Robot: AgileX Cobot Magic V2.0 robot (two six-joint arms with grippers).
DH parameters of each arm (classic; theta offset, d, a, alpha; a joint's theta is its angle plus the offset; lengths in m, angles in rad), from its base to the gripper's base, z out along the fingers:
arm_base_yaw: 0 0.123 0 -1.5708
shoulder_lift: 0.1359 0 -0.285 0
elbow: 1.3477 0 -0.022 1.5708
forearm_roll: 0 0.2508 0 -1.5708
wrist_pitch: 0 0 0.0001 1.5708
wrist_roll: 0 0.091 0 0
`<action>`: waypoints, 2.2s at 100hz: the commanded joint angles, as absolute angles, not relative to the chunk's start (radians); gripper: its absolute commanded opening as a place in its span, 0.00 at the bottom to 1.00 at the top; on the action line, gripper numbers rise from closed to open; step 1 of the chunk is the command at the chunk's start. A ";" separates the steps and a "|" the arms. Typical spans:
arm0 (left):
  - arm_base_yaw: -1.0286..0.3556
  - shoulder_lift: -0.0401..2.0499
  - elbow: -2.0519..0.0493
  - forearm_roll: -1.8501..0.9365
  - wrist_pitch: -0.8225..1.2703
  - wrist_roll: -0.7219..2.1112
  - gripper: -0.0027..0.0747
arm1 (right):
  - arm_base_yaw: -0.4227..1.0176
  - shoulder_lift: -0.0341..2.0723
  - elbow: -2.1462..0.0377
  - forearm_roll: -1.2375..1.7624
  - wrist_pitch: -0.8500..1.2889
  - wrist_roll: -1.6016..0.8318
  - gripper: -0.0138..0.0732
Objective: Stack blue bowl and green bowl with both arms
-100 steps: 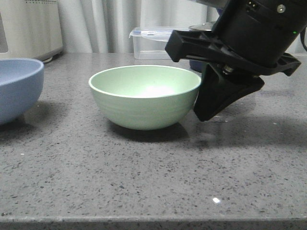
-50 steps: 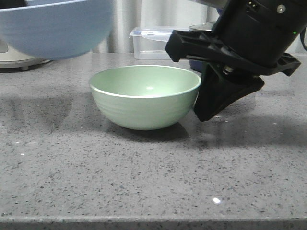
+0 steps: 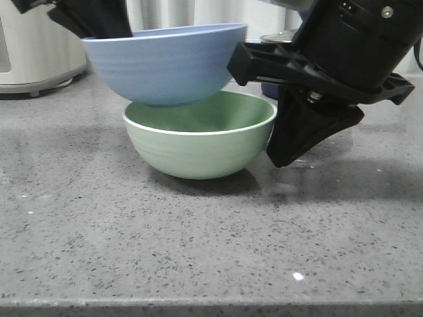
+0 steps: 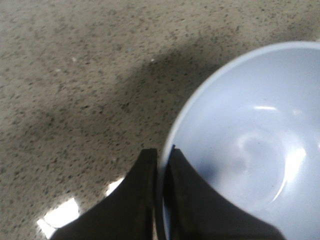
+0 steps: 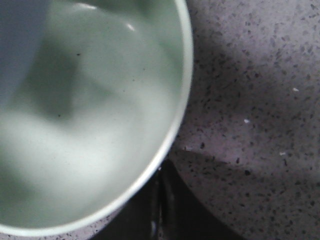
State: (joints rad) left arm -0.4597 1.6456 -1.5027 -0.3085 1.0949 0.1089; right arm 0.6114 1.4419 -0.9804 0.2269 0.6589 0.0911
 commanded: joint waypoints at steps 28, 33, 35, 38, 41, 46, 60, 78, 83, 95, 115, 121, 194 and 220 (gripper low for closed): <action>-0.537 1.661 -1.553 -0.337 1.084 0.098 0.01 | 0.611 1.412 -1.003 0.238 0.620 0.080 0.08; -0.537 1.663 -1.553 -0.337 1.084 0.098 0.01 | 0.611 1.412 -1.003 0.238 0.620 0.080 0.08; -0.537 1.663 -1.553 -0.337 1.084 0.098 0.01 | 0.611 1.412 -1.003 0.238 0.620 0.080 0.08; -0.537 1.663 -1.553 -0.337 1.084 0.098 0.01 | 0.611 1.412 -1.003 0.238 0.620 0.080 0.08; -0.537 1.663 -1.553 -0.337 1.084 0.098 0.01 | 0.611 1.412 -1.003 0.238 0.620 0.080 0.08; -0.537 1.663 -1.553 -0.337 1.084 0.098 0.01 | 0.611 1.412 -1.003 0.238 0.620 0.080 0.08; -0.537 1.663 -1.553 -0.337 1.084 0.098 0.01 | 0.611 1.412 -1.003 0.238 0.620 0.080 0.08; -0.537 1.663 -1.553 -0.337 1.084 0.098 0.21 | 0.611 1.412 -1.003 0.238 0.619 0.080 0.08; -0.537 1.663 -1.553 -0.337 1.084 0.098 0.30 | 0.611 1.412 -1.003 0.238 0.619 0.080 0.08; -0.537 1.663 -1.555 -0.337 1.074 0.098 0.43 | 0.611 1.412 -1.003 0.238 0.621 0.080 0.08; -0.537 1.642 -1.555 -0.317 1.059 0.098 0.42 | 0.610 1.412 -1.003 0.238 0.627 0.080 0.08; -0.537 1.623 -1.555 -0.298 1.048 0.098 0.42 | 0.606 1.409 -1.003 0.238 0.627 0.080 0.08; -0.337 1.162 -1.228 -0.164 0.829 0.065 0.03 | 0.346 1.012 -0.788 0.202 0.646 0.080 0.08; -0.204 0.977 -1.027 -0.164 0.750 0.063 0.01 | 0.248 0.830 -0.685 0.192 0.625 0.080 0.08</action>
